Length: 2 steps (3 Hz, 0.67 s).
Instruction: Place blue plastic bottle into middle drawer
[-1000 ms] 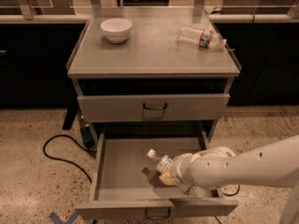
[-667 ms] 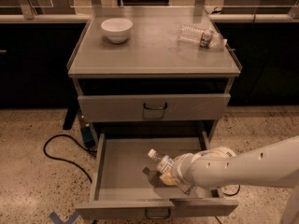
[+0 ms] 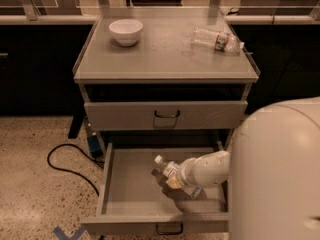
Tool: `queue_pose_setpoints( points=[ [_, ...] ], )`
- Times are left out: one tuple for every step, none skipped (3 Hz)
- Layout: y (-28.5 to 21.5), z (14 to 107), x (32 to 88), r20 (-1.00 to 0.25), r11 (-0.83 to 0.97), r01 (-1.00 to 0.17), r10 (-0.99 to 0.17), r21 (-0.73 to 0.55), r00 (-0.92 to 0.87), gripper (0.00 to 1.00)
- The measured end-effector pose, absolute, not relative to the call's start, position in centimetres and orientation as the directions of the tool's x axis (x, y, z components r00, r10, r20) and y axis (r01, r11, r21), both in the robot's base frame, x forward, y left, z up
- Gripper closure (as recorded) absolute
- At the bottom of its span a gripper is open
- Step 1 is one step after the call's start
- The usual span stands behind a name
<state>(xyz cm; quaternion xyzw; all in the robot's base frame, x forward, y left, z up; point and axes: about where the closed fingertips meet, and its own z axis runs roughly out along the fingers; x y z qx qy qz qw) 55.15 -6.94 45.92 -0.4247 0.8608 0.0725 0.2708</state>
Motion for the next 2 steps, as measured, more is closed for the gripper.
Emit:
queue_pose_setpoints(
  points=[
    [-4.9, 41.8, 57.3, -0.512, 0.609, -0.787, -0.707, -0.093, -0.487, 1.00],
    [-3.3, 38.3, 57.3, -0.497, 0.584, -0.810, -0.719, -0.054, -0.486, 1.00]
  ],
)
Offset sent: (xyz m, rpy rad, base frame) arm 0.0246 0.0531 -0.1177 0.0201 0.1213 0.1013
